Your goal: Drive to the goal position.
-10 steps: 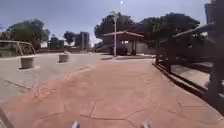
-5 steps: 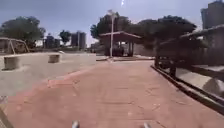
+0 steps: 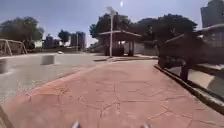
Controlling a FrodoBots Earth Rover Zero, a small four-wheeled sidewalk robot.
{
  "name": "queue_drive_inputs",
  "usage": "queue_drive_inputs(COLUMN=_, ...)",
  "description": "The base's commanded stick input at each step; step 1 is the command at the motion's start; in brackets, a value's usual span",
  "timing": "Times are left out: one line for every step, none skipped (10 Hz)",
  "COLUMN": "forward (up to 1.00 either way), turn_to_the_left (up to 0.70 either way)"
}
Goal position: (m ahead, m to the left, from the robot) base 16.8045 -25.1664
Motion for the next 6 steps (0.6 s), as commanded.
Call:
queue_drive_inputs(forward=1.0, turn_to_the_left=-0.4)
queue_drive_inputs(forward=1.0, turn_to_the_left=-0.4)
queue_drive_inputs(forward=1.0, turn_to_the_left=-0.4)
queue_drive_inputs(forward=1.0, turn_to_the_left=-0.4)
queue_drive_inputs(forward=1.0, turn_to_the_left=-0.4)
queue_drive_inputs(forward=1.0, turn_to_the_left=-0.4)
